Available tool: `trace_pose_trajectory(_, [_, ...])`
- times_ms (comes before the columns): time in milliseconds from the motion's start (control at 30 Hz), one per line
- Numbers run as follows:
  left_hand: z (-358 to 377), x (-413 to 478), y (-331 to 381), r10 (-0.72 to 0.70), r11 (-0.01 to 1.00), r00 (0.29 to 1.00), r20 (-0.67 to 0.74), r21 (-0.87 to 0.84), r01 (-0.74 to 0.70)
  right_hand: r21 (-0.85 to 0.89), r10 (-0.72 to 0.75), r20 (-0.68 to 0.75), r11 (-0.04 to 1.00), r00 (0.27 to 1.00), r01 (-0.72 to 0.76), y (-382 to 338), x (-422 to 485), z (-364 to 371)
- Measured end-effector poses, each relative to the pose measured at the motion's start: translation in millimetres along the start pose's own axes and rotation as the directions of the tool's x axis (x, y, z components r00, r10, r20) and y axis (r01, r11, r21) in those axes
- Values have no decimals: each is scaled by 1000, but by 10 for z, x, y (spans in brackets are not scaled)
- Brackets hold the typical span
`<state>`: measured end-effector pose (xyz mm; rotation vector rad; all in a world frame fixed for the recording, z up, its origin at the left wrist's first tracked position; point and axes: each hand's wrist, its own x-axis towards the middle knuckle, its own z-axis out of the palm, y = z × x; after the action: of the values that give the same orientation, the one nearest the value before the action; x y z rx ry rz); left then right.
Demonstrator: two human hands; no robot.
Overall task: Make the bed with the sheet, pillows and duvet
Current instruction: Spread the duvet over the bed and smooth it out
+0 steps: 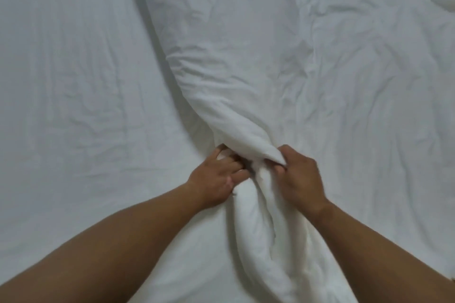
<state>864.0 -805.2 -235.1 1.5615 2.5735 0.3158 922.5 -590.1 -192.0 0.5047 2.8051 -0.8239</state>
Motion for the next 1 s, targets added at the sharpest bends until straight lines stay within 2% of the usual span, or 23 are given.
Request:
trace_pose_trajectory(100, [-332,320,295,-47,995,995,-83,-94,39,31,96,-205,995,974,-91,353,51,-506])
trace_pose_trajectory(167, [-541,600,685,14,996,996,-88,-90,-22,-10,161,-276,985,948,-170,618,144,-854])
trace_pose_trajectory(233, [-601,836,1257,110,990,994,-18,-84,-112,-69,240,-223,963,945,-260,891,285,-1197])
trace_pose_trajectory(300, [-512,906,1785,62,978,979,196,-207,-20,-174,280,-120,939,952,-298,1037,381,-1476])
trace_pose_trajectory(333, [-417,899,1977,36,973,935,354,-225,48,-233,258,-122,931,958,-281,1045,382,-1566])
trace_pose_trajectory(367, [-279,860,2112,47,980,870,490,-191,54,-264,178,-155,940,972,-215,1046,338,-1590])
trace_pose_trajectory(433, [-66,718,2156,-5,988,805,594,-123,97,-185,-36,-187,983,982,1,956,87,-1456])
trace_pose_trajectory(467, [-47,624,2099,-34,978,798,602,-145,151,-89,-118,-123,990,985,108,875,-117,-1337])
trace_pose_trajectory(500, [-53,521,2021,-37,963,811,584,-198,186,-5,-159,8,987,987,159,846,-315,-1192])
trace_pose_trajectory(533, [-34,433,1933,-14,955,854,520,-247,166,25,-161,169,987,972,159,870,-495,-1042])
trace_pose_trajectory(567, [-41,349,1815,25,968,901,432,-237,86,20,-137,307,990,942,138,944,-636,-908])
trace_pose_trajectory(600, [-56,263,1668,67,982,947,315,-190,-7,7,-101,387,994,917,106,1076,-725,-792])
trace_pose_trajectory(667, [-96,203,1262,85,992,992,94,-100,-76,28,-35,391,999,920,25,1372,-760,-649])
trace_pose_trajectory(733, [-146,298,870,79,996,997,3,42,-79,46,-16,372,999,928,-1,1542,-685,-581])
trace_pose_trajectory(800, [-151,467,675,87,987,995,43,134,-92,67,-5,352,998,936,-20,1573,-591,-533])
trace_pose_trajectory(867, [-62,626,687,16,989,996,91,144,-29,109,33,325,991,945,-72,1563,-539,-517])
trace_pose_trajectory(967, [44,723,815,-202,979,971,129,16,201,76,45,308,994,950,-72,1506,-590,-507])
trace_pose_trajectory(1000, [25,721,833,-236,969,961,147,-37,244,45,52,321,997,946,-70,1453,-623,-486])
